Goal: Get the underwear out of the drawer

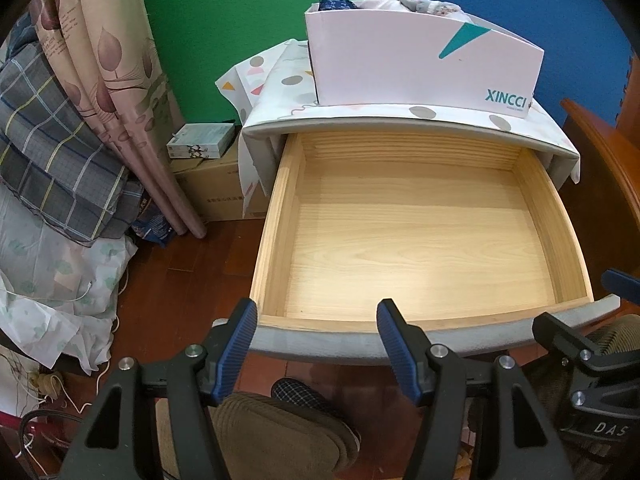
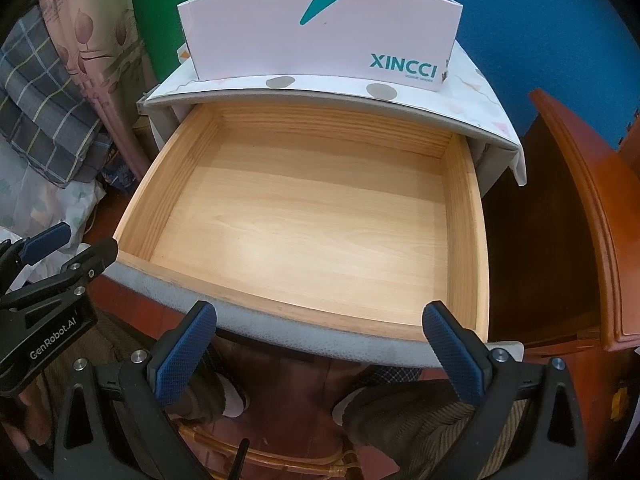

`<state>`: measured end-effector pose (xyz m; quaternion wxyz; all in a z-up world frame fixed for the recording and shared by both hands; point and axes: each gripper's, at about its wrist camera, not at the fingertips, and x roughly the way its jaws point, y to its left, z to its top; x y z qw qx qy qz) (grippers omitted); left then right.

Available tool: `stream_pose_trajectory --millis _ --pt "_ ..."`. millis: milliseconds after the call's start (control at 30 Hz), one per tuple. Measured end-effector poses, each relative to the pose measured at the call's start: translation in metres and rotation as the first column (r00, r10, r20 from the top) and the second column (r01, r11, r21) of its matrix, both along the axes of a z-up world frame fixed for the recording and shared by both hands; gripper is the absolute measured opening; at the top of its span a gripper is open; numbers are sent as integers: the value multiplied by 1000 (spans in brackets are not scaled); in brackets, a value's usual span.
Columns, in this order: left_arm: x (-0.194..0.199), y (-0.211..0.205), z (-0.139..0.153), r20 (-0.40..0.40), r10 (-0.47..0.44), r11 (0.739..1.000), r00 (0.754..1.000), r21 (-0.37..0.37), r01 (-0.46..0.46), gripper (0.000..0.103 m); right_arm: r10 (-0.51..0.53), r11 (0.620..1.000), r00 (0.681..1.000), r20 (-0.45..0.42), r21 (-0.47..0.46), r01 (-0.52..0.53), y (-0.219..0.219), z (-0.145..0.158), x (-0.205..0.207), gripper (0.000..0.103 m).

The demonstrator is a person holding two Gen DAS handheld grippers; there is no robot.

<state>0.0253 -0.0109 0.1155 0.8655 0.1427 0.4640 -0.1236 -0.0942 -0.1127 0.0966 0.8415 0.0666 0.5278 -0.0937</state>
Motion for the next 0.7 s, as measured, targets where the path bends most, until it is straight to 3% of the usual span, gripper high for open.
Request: stream_pose_trajectory --millis 700 --pt "-1 -3 -5 -7 -13 1000 1000 4 13 64 6 1000 1000 -19 -10 -7 1 -5 1 102"
